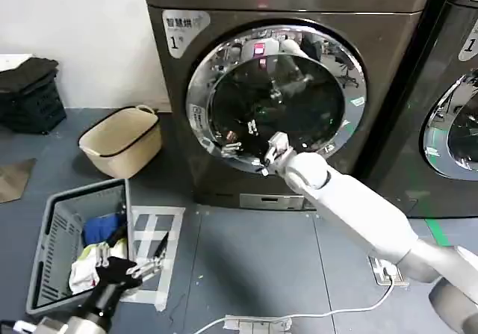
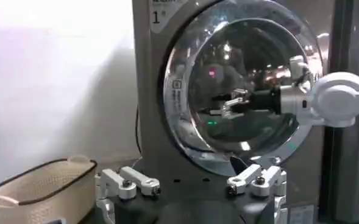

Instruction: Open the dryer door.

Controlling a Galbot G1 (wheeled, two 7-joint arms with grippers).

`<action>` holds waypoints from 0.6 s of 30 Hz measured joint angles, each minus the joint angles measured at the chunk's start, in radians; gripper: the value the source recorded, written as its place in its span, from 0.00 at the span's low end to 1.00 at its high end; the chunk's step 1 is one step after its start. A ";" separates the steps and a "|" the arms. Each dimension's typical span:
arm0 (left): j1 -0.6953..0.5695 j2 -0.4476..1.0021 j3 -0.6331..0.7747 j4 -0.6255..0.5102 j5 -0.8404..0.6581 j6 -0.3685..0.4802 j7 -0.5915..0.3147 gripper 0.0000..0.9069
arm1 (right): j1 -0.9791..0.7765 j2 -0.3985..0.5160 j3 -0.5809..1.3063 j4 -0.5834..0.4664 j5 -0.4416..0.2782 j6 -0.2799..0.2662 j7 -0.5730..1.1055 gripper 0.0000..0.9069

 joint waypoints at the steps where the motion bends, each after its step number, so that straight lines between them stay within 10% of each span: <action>1: 0.000 0.000 0.000 0.000 0.000 0.000 0.000 1.00 | 0.003 0.007 -0.002 -0.006 0.000 0.000 0.000 1.00; 18: -0.008 0.000 -0.003 0.006 -0.005 0.000 0.001 1.00 | 0.036 0.099 -0.018 -0.093 -0.009 -0.001 -0.020 1.00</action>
